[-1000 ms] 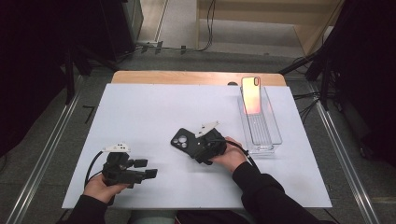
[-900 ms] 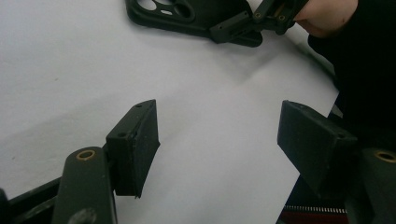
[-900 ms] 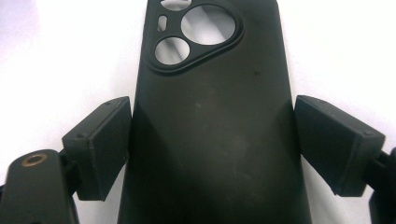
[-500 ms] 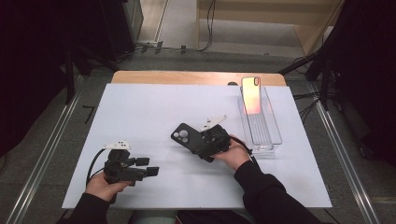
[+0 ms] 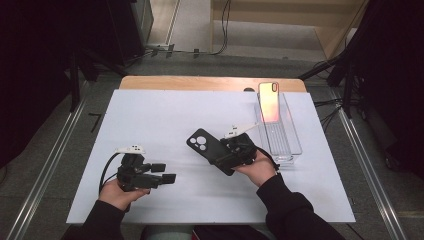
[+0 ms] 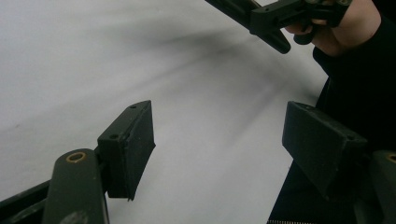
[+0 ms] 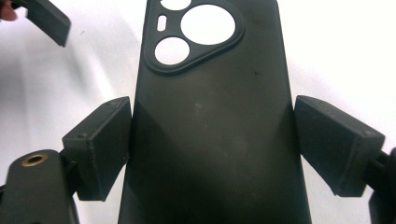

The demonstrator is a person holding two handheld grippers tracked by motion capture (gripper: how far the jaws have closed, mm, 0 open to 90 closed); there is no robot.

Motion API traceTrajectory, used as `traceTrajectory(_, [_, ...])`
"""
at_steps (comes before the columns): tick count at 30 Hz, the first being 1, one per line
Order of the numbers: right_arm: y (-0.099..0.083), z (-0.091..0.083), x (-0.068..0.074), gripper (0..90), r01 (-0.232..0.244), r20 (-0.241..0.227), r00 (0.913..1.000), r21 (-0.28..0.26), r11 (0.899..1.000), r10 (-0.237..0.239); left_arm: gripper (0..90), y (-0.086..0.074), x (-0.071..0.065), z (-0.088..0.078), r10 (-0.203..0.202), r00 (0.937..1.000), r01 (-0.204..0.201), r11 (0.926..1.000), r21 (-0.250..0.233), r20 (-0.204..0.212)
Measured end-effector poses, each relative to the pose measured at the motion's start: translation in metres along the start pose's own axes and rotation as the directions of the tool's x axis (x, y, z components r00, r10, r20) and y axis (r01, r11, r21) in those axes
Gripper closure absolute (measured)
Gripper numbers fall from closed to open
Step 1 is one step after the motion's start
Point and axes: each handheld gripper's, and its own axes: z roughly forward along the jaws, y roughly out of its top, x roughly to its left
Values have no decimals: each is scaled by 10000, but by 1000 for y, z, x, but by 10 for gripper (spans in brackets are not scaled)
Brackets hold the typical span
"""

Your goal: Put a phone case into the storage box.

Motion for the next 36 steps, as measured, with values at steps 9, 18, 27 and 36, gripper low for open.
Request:
traceTrajectory(9, [-6, -19, 2, 131, -258, 71, 9996, -167, 9995, 260, 256, 8, -5, 6, 388, 9987, -371, 9980, -505, 341])
traceTrajectory(18, [-13, -23, 4, 131, -799, 259, 9964, -207, 9966, 805, 271, 17, -10, 11, 358, 9991, -351, 9990, -285, 243])
traceTrajectory(27, [-16, -19, 15, 130, -1844, 540, 9812, -257, 9825, 1855, 277, 24, -11, 13, -387, 9992, 380, 9975, -600, -92])
traceTrajectory(36, [-13, -19, 21, 130, -2186, 1306, 9657, -573, 9741, 2244, 288, 39, -17, 25, -727, 9970, 725, 9973, -61, -269])
